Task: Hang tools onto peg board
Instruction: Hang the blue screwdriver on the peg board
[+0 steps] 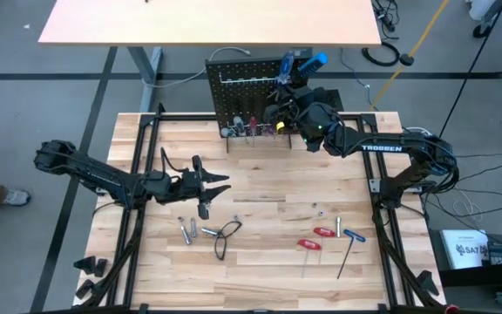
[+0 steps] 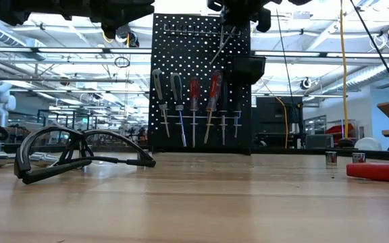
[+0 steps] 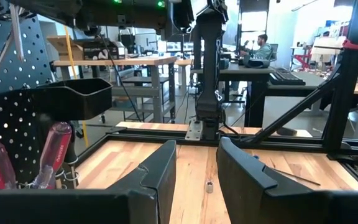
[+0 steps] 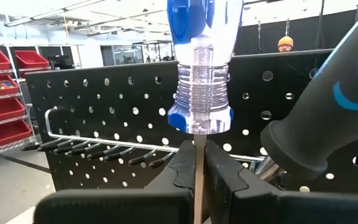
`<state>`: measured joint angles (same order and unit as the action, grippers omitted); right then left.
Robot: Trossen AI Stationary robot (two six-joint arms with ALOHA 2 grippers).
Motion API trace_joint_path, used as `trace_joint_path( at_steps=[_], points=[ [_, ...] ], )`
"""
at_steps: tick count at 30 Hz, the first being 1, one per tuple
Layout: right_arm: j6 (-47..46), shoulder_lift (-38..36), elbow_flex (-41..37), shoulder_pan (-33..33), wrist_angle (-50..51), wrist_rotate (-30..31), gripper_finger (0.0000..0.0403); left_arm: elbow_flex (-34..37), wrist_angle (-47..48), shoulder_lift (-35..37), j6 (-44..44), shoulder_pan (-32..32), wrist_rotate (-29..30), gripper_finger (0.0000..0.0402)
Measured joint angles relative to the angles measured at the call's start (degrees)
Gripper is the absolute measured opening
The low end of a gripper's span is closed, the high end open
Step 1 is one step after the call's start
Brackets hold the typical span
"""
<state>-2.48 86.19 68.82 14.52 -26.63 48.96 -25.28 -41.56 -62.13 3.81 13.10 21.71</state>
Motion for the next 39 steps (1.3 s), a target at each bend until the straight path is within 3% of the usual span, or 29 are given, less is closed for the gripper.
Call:
trace_joint_path(
  at_steps=[14,39],
  points=[
    [1.51,2.55,0.00,0.79,-4.06,-0.48,0.0004,0.00,-0.04,0.01,-0.07,0.00,0.07,0.0118],
    [3.21,2.67,0.11,0.83,-1.77,0.27,0.0017,-0.02,0.16,0.02,0.04,0.00,0.22,0.0118]
  ],
)
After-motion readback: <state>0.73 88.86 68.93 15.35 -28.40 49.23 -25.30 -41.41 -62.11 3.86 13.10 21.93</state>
